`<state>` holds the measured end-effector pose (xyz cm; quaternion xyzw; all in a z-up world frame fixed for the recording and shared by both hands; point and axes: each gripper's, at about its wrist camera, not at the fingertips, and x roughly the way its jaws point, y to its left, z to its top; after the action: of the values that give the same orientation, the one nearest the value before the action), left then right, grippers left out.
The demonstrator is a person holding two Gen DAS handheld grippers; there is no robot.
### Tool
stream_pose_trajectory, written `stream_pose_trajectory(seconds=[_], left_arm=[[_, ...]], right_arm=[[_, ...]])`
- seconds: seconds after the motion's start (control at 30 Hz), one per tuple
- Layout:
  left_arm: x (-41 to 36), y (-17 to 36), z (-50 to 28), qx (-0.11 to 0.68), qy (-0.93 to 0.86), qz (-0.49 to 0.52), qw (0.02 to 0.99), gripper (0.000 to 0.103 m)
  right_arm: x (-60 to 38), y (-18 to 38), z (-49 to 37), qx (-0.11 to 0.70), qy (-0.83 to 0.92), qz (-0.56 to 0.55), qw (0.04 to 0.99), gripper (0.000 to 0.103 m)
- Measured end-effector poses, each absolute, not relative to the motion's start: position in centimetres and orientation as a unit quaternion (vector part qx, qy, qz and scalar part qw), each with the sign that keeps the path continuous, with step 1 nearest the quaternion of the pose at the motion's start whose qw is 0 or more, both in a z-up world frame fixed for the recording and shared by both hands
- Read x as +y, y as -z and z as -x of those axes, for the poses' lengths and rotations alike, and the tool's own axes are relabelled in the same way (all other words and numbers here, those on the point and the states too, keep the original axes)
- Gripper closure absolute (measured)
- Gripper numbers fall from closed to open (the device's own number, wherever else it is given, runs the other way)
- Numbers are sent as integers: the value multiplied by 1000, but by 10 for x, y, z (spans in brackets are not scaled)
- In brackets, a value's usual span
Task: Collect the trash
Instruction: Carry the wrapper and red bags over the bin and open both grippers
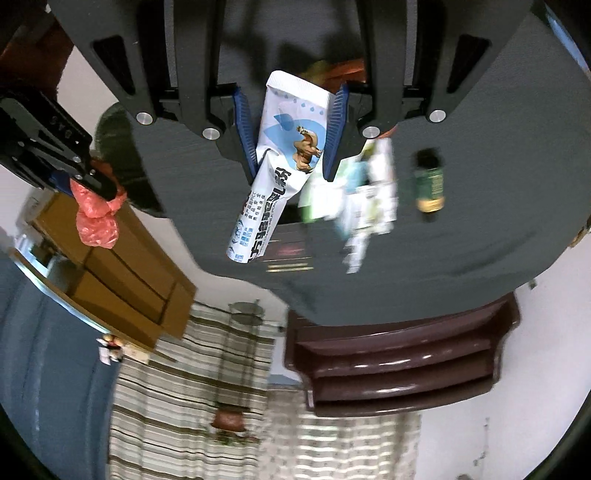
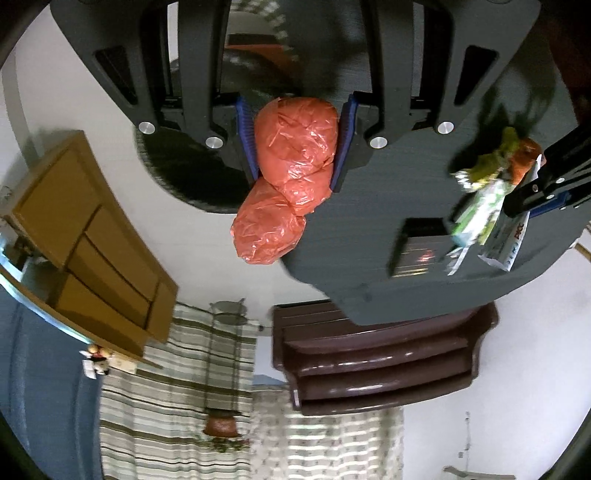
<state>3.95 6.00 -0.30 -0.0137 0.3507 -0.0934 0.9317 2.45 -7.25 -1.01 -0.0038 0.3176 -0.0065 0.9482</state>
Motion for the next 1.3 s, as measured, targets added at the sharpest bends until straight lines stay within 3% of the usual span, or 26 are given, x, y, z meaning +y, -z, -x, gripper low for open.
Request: stream_pose_trajectory(seconds=[0.47, 1.3], left_arm=[[-32, 10, -66, 358, 156, -23, 920, 67], [-96, 30, -91, 371, 166, -70, 911, 67]], right_arm=[[-134, 21, -29, 327, 50, -10, 944, 67], [-188, 38, -48, 330, 72, -48, 940, 67]])
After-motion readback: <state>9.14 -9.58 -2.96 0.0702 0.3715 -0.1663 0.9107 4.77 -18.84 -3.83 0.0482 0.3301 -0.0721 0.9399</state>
